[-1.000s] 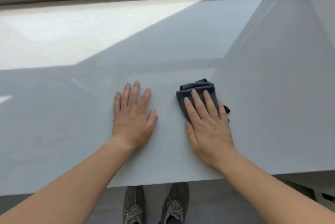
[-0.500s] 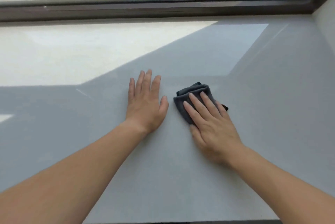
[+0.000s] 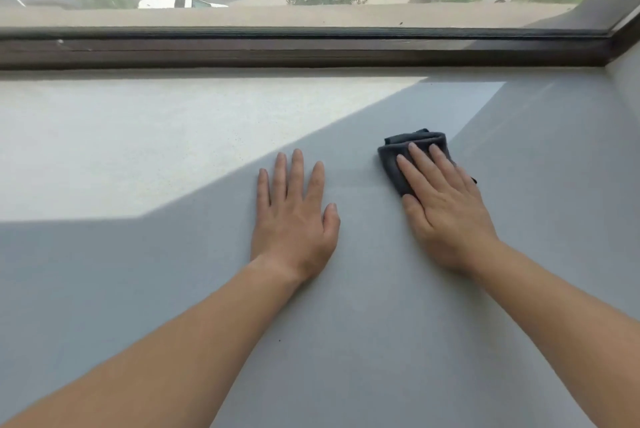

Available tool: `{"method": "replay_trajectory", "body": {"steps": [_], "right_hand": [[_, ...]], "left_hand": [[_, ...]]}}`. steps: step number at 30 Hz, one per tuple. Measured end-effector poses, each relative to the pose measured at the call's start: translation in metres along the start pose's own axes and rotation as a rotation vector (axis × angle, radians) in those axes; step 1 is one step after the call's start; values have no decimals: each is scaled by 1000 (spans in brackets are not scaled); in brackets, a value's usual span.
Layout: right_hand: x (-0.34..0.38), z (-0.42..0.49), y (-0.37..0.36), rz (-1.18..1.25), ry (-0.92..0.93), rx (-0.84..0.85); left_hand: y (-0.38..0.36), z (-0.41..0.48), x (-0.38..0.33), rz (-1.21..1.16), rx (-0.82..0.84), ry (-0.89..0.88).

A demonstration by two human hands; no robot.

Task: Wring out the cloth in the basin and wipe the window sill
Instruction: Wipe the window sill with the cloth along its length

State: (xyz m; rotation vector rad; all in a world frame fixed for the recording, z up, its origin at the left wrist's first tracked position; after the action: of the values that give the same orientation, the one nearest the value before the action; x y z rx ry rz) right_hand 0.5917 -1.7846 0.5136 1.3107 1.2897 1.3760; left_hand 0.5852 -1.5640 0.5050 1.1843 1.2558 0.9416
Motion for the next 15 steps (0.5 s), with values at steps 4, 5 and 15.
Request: {"method": "replay_trajectory", "body": {"steps": [4,5,15], "right_hand": [[2,55,3,42,-338,-58],[20,60,1,38,-274,-52],[-17,128,7,52,-340,-63]], "left_hand": [[0,1,-2,-26,-14,0],[1,2,-2,-35,-20,7],[9,37,2,-101,-91,34]]}}
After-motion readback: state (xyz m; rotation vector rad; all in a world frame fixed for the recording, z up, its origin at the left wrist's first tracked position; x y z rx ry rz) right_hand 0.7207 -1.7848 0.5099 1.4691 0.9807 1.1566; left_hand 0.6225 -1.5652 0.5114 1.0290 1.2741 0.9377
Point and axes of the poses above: each hand's wrist, its own z-axis towards the middle knuckle, its own y-axis out of the back of the hand, x = y × z, the point moved 5 cm from there along z, towards the middle knuckle, and after that the axes turned 5 degrees about -x, right-handed, at the moved point
